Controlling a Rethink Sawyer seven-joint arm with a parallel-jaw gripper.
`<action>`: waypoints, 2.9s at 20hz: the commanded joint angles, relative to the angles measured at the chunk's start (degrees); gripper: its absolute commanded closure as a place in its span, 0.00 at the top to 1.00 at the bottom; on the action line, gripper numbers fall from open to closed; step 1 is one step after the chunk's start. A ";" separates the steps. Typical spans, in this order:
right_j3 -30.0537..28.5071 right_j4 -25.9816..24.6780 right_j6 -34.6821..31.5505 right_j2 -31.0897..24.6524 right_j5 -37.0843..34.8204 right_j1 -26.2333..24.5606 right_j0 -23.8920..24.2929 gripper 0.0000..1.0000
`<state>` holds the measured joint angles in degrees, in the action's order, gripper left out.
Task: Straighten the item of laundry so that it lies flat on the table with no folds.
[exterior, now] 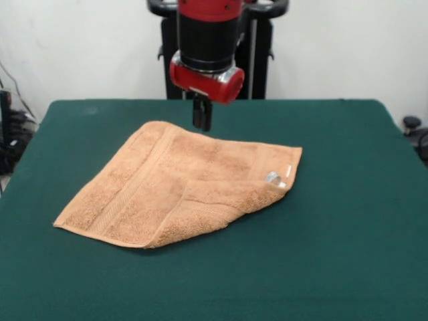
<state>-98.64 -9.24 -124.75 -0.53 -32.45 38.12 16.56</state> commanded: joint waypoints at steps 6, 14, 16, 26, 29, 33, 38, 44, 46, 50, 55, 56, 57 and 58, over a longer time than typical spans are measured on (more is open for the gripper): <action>18.00 0.57 -2.35 -4.03 -3.97 -15.35 -1.46 0.00; 17.62 -0.41 -5.84 -2.60 4.36 -20.06 -3.18 0.00; 17.87 -0.49 -5.23 -2.86 5.20 -20.84 -2.91 0.00; 22.49 -1.99 4.76 -7.62 3.21 -24.77 3.31 0.00; 23.59 -2.50 5.95 -8.20 2.03 -25.19 4.30 0.00; 23.67 -3.34 5.55 -8.29 1.25 -24.51 4.35 0.00; 24.97 -3.68 6.02 -8.77 -1.81 -23.67 4.53 0.00; 26.00 -3.49 5.86 -8.47 -5.75 -21.83 4.16 0.00; 26.53 -3.44 6.11 -8.38 -6.89 -21.46 4.32 0.00; 25.62 -3.47 5.52 -8.00 -7.25 -20.16 4.21 0.00; 24.07 -3.50 5.35 -7.89 -7.00 -18.75 4.18 0.00; 24.08 -3.52 5.52 -7.88 -7.28 -18.58 4.20 0.00; 23.27 -3.58 5.43 -7.87 -6.85 -18.22 4.22 0.00; 23.05 -3.54 5.49 -7.92 -6.90 -18.06 4.31 0.00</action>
<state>-76.76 -9.38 -124.75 -4.84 -39.85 19.10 20.62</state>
